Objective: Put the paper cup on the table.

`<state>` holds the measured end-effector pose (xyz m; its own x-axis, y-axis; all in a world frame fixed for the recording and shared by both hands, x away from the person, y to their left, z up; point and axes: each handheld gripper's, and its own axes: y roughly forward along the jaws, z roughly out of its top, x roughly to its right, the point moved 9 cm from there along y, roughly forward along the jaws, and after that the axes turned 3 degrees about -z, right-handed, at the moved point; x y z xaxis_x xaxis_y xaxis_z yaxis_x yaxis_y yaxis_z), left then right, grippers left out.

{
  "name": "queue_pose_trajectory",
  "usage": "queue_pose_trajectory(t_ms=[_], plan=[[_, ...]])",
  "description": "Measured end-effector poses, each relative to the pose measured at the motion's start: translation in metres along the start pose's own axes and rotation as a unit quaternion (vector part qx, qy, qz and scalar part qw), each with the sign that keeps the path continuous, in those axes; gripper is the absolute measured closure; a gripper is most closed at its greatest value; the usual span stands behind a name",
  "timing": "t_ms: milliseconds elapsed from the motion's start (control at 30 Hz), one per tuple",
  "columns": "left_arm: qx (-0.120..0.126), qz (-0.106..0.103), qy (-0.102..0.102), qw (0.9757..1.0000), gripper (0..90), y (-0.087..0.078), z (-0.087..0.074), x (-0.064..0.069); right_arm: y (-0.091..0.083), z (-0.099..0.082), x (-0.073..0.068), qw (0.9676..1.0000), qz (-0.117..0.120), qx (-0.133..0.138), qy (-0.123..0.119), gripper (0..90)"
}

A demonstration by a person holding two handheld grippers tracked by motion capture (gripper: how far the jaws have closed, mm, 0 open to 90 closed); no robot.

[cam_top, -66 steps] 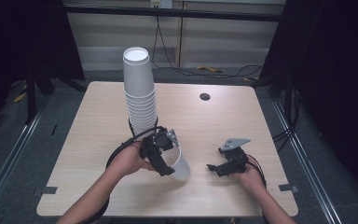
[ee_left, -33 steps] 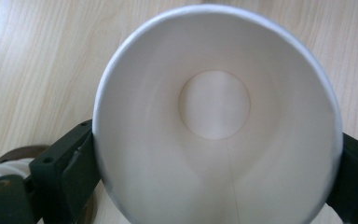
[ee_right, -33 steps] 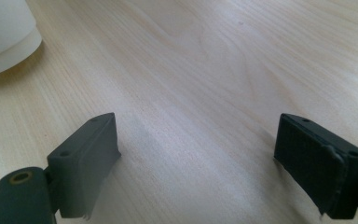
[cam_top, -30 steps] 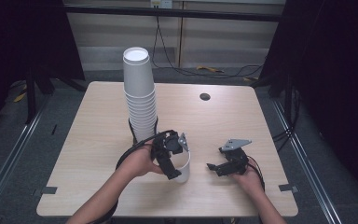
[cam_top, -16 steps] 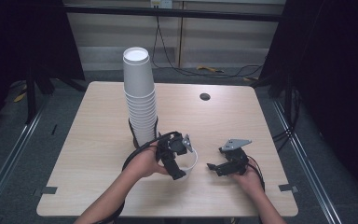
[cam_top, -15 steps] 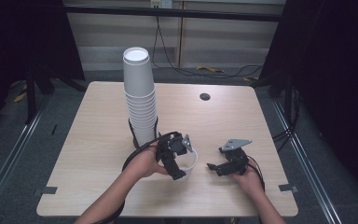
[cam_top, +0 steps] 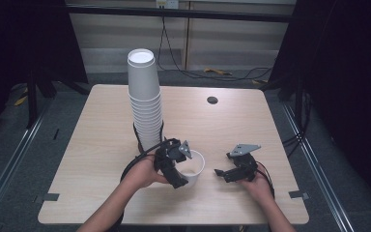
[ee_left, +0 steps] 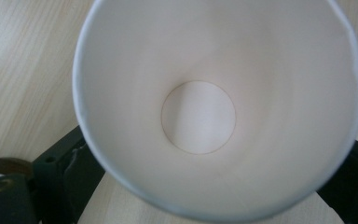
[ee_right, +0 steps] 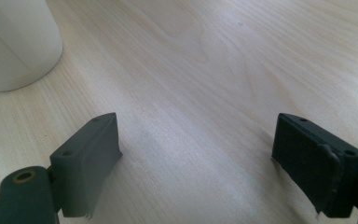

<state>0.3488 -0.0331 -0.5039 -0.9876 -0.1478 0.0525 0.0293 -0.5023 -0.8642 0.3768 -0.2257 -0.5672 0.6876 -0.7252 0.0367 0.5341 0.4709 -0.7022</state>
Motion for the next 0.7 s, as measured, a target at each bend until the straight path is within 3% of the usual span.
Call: queue_pose_trajectory(t_ms=[267,700], plan=[[0.031,-0.002,-0.023,0.9993,6.7,-0.009,-0.014,-0.002,0.000,0.000,0.000,1.0000,0.000,0.000,0.000,14.2],[0.053,0.004,-0.040,0.9978,7.4,-0.012,-0.044,-0.007,0.000,0.000,0.000,1.0000,0.000,0.000,0.000,14.2]])
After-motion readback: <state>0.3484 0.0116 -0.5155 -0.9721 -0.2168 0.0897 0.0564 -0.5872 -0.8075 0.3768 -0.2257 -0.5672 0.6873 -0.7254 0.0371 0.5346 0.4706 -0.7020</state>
